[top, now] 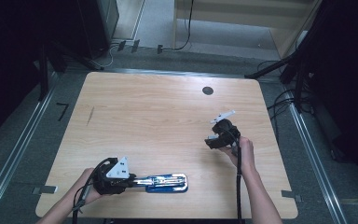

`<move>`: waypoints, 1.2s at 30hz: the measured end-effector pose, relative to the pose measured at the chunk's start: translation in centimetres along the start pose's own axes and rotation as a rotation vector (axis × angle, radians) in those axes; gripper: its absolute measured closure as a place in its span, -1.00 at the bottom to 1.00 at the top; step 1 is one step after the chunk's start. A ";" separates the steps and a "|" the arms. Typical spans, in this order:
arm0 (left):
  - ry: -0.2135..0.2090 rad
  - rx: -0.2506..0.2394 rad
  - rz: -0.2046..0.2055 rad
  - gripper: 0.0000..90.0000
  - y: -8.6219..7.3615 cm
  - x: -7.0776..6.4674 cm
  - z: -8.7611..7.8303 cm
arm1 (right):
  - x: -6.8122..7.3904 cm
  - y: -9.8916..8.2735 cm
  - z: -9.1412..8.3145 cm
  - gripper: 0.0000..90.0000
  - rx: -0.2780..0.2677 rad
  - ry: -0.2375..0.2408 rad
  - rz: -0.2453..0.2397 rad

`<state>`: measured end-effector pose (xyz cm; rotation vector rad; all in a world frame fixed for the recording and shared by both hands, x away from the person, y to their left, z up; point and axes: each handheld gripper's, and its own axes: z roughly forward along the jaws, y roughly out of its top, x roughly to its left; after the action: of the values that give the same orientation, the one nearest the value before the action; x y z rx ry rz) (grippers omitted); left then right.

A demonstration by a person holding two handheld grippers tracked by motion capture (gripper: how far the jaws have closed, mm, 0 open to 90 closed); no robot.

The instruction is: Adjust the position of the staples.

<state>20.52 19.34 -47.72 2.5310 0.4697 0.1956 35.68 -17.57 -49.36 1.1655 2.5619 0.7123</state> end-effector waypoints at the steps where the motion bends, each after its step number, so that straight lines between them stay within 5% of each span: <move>1: 0.000 0.000 0.000 0.66 0.0 0.0 0.0 | -0.2 0.2 0.4 -0.14 0.008 0.011 -0.005; 23: -0.004 -0.010 0.003 0.66 -0.1 0.0 0.0 | -0.7 0.9 2.6 0.09 0.035 -0.017 -0.043; 36: 0.000 -0.008 0.007 0.66 -0.1 0.0 0.0 | -1.0 0.5 2.3 0.57 0.048 0.001 0.007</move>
<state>20.47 19.35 -47.78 2.5255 0.4595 0.1998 37.52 -17.28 -51.07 1.1892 2.5911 0.6560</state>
